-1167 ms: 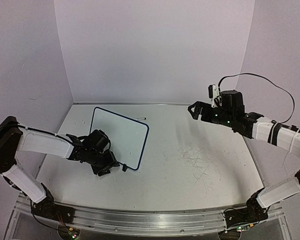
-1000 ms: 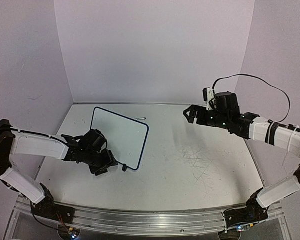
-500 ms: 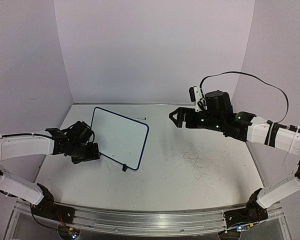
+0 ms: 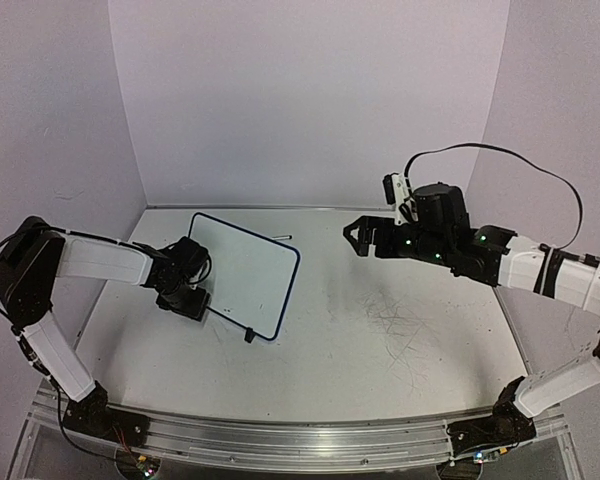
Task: Write a sentence on the whiteboard
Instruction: Move the whiteboard to the center of the board.
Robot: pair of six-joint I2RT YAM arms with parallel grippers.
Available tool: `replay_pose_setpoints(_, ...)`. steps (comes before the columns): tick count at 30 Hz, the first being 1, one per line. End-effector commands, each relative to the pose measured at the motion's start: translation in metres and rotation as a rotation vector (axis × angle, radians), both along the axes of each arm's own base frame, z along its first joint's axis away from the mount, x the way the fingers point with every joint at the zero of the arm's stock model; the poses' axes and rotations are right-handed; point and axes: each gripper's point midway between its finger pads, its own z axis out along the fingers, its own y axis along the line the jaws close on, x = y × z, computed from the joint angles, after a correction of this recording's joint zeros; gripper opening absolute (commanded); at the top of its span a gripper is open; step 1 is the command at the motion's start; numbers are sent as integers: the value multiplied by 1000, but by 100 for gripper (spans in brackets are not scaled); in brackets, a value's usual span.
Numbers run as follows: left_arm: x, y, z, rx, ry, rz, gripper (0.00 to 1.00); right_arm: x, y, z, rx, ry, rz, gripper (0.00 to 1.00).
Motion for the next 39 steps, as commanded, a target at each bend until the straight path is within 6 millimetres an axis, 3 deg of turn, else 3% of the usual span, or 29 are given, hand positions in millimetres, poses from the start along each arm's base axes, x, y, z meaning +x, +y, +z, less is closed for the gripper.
replay_pose_setpoints(1,21,-23,2,-32,-42,-111,58,-2,-11,18,6,-60,-39,98)
replay_pose_setpoints(13,24,-40,4,-110,-74,-120,20,1,-8,15,1,-54,-36,98)
replay_pose_setpoints(17,19,-55,5,-139,-92,-123,10,0,-10,15,2,-54,-41,98)
replay_pose_setpoints(23,1,-106,1,-234,-84,-87,0,0,-23,2,-44,-40,-94,98)
replay_pose_setpoints(30,-20,-159,-6,-320,-98,103,0,-6,-88,-12,-267,-58,-300,98)
replay_pose_setpoints(32,-25,-176,-5,-350,-94,115,0,-10,-98,-16,-315,-44,-324,98)
replay_pose_setpoints(35,-30,-201,-1,-380,-98,99,0,-18,-95,-24,-321,-11,-293,98)
replay_pose_setpoints(39,-35,-224,1,-390,-103,71,0,-34,-74,-30,-290,36,-224,98)
